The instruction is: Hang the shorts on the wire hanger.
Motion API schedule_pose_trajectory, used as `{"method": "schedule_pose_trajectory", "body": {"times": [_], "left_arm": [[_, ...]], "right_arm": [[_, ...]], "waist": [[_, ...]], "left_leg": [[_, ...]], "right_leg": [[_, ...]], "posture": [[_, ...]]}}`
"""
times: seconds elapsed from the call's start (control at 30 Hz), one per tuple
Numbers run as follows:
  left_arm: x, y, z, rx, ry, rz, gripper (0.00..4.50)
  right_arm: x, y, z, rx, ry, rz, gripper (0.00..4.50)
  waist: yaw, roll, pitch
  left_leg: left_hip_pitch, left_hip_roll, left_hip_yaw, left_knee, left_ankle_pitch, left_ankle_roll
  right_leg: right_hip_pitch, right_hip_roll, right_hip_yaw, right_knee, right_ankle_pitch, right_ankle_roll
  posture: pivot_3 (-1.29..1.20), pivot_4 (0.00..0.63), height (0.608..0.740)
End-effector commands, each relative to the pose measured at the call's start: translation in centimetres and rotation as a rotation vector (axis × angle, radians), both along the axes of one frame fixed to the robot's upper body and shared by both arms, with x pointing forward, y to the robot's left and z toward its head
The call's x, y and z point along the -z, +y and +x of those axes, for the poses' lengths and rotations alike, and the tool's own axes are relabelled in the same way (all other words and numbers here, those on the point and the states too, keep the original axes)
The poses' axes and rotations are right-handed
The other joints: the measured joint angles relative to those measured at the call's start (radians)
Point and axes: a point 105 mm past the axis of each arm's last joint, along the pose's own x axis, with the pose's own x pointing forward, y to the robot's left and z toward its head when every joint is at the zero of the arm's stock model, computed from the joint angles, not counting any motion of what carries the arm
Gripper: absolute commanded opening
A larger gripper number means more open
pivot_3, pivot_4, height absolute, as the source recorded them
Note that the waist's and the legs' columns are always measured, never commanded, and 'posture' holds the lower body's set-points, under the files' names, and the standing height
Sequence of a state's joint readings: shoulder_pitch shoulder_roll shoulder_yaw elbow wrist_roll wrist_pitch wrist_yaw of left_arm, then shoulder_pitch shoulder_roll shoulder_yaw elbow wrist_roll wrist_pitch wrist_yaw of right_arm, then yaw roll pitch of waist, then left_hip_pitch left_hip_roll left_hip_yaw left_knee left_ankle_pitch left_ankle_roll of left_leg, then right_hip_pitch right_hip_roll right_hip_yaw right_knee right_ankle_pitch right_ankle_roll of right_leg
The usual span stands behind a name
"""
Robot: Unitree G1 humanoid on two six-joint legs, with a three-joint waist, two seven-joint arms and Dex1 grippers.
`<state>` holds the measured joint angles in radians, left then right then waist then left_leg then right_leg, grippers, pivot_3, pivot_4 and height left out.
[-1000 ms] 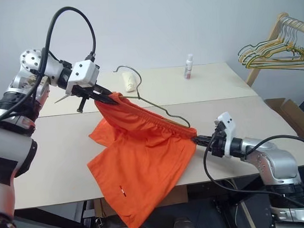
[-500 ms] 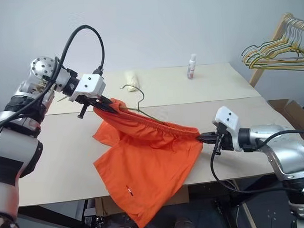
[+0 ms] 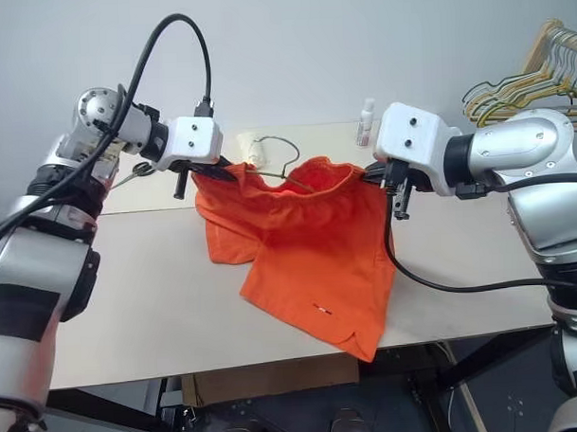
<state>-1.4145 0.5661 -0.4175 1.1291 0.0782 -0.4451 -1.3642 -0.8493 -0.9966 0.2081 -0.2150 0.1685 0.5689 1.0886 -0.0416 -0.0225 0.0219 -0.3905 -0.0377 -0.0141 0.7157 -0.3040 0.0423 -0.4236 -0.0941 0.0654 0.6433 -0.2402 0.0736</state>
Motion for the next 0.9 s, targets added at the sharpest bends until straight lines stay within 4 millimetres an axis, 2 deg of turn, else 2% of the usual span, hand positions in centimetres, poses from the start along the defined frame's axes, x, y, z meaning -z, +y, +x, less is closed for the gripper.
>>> {"method": "schedule_pose_trajectory", "body": {"times": [0.03, 0.13, 0.43, 0.53, 0.7, 0.83, 0.9], "left_arm": [[-1.8, -0.5, -0.7, 0.060, -0.023, -0.070, 0.00], [-0.9, -0.2, -1.2, 0.086, 0.023, -0.040, 0.00], [-0.5, -0.3, -1.2, 0.077, 0.043, -0.095, 0.00], [-0.6, -0.5, -1.2, 0.080, 0.051, -0.133, 0.00], [-0.5, -0.5, -1.4, 0.087, 0.063, -0.127, 0.00], [-0.1, -0.5, -1.5, 0.093, 0.066, -0.116, 0.00], [-0.2, -0.7, -1.8, 0.119, 0.086, -0.131, 0.00]], "right_arm": [[-0.3, 0.7, 0.8, 0.008, -0.075, -0.014, 0.02], [0.4, 0.8, 1.5, 0.051, -0.069, -0.005, 0.02], [1.6, 1.3, 1.0, 0.014, -0.094, -0.013, 0.02], [2.2, 1.5, 0.6, -0.011, -0.074, -0.010, 0.68], [3.0, 1.6, 0.7, -0.016, -0.064, 0.016, 2.39], [3.2, 1.8, 0.6, -0.036, -0.027, 0.070, 2.39], [3.8, 1.5, 1.2, -0.005, -0.025, 0.068, 2.39]], "waist": [[-0.002, 0.000, 0.000], [-0.007, 0.000, 0.000], [-0.003, 0.000, 0.000], [-0.005, 0.000, 0.000], [-0.006, 0.000, 0.000], [-0.007, 0.000, 0.000], [-0.007, 0.000, 0.000]], "left_leg": [[0.000, 0.000, 0.000, 0.000, 0.000, 0.000], [0.000, 0.000, 0.001, 0.000, 0.000, 0.000], [0.001, 0.000, 0.001, 0.000, 0.000, -0.001], [0.001, 0.000, 0.001, 0.000, 0.000, -0.001], [0.001, -0.001, 0.001, 0.000, 0.000, -0.001], [0.001, -0.001, 0.001, 0.000, 0.001, -0.001], [0.001, 0.000, 0.001, 0.000, 0.001, -0.001]], "right_leg": [[0.000, 0.000, 0.000, 0.000, 0.000, 0.000], [-0.001, 0.000, 0.000, 0.000, 0.000, 0.000], [0.000, 0.000, 0.000, 0.001, 0.000, 0.000], [0.000, 0.000, 0.000, 0.001, 0.000, 0.000], [0.000, 0.000, 0.000, 0.001, 0.000, 0.000], [0.000, 0.000, 0.000, 0.001, 0.000, 0.000], [0.000, 0.000, 0.000, 0.001, 0.000, 0.000]], "posture": [[-0.05, 0.000, 0.740], [-0.04, 0.000, 0.740], [-0.04, 0.000, 0.740], [-0.05, 0.000, 0.740], [-0.05, 0.000, 0.740], [-0.05, 0.000, 0.740], [-0.05, 0.000, 0.740]]}}
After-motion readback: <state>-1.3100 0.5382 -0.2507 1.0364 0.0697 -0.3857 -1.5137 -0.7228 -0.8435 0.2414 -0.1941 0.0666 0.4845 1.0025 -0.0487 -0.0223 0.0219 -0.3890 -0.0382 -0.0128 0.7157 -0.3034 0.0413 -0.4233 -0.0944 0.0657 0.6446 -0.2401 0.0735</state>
